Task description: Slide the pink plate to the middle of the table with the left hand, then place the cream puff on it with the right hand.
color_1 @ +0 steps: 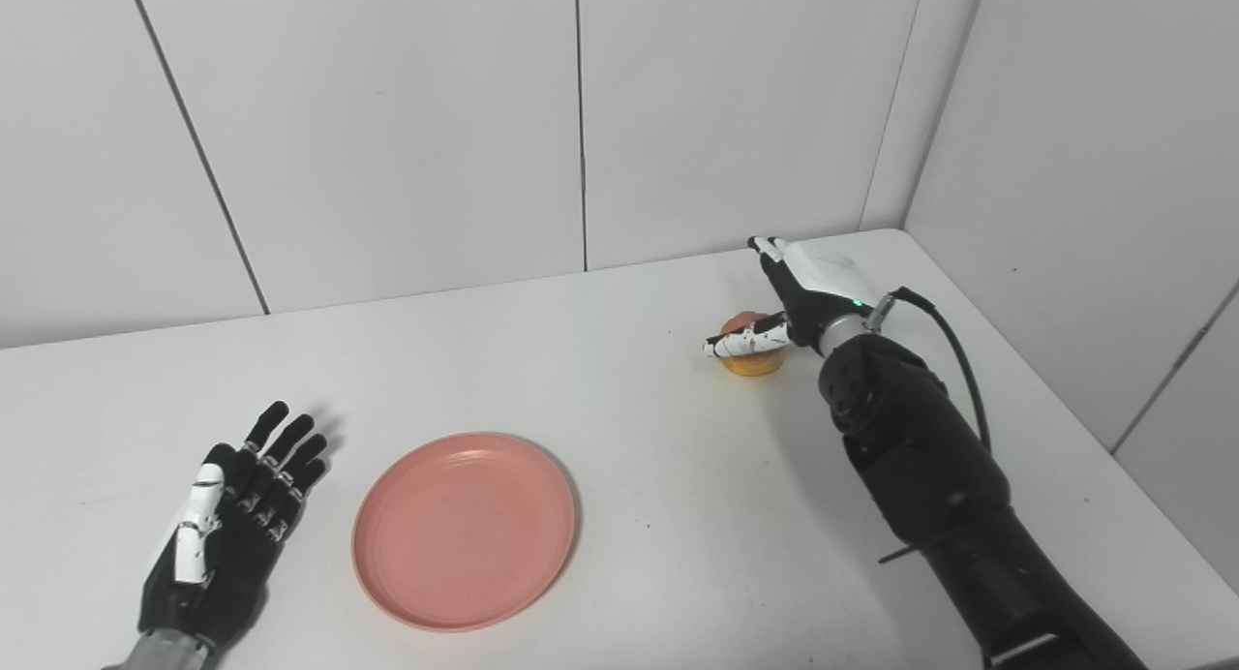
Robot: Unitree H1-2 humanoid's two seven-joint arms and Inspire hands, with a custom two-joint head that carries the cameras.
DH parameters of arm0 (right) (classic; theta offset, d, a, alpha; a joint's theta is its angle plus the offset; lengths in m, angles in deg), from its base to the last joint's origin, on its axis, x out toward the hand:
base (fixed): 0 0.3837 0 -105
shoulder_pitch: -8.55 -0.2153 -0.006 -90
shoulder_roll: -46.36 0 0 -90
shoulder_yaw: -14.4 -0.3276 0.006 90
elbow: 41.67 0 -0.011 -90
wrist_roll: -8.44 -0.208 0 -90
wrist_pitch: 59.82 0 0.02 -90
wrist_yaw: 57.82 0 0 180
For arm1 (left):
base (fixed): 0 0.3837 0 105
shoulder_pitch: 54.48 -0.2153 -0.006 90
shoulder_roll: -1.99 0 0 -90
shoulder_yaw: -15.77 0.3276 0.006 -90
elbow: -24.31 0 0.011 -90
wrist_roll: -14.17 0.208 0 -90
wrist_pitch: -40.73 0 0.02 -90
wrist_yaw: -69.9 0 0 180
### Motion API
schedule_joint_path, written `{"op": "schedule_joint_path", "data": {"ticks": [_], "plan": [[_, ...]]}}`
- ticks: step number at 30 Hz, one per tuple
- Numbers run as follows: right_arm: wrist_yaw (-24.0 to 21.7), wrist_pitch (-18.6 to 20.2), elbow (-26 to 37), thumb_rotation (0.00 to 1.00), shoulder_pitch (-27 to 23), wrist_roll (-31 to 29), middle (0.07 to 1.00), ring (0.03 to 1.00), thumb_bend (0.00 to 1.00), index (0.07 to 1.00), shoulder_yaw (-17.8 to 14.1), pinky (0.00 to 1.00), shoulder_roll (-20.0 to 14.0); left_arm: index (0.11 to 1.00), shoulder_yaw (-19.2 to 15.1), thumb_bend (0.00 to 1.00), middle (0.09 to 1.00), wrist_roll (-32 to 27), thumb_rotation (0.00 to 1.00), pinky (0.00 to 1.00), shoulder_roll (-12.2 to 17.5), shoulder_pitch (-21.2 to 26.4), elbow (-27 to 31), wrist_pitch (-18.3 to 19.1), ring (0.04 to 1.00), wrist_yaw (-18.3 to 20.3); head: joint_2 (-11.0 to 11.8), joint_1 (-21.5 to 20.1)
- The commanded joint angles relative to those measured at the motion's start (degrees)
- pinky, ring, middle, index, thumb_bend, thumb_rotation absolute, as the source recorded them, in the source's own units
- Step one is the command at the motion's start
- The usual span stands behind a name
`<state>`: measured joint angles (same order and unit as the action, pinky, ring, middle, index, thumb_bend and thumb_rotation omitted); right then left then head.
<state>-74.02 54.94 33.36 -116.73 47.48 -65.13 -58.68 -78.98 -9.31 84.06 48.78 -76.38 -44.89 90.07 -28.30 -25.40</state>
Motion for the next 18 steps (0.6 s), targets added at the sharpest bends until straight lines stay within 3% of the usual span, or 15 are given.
{"op": "schedule_joint_path", "data": {"ticks": [1,18], "plan": [[-0.23,0.87,0.22,0.48,-3.49,0.22,1.000,0.963,0.96,0.953,-0.03,0.81,-1.67,0.935,-0.21,0.35,0.942,0.17,1.00,0.97,0.40,-1.66,-1.45,3.17,0.938,-1.06,-0.05,0.06],[-0.33,1.62,-4.03,0.44,-4.18,-0.29,0.982,0.910,0.94,0.955,1.80,0.75,-0.64,0.930,-0.61,0.35,0.936,-0.04,1.00,0.97,0.52,-1.82,-0.82,3.90,0.933,-1.05,-0.89,0.10]]}}
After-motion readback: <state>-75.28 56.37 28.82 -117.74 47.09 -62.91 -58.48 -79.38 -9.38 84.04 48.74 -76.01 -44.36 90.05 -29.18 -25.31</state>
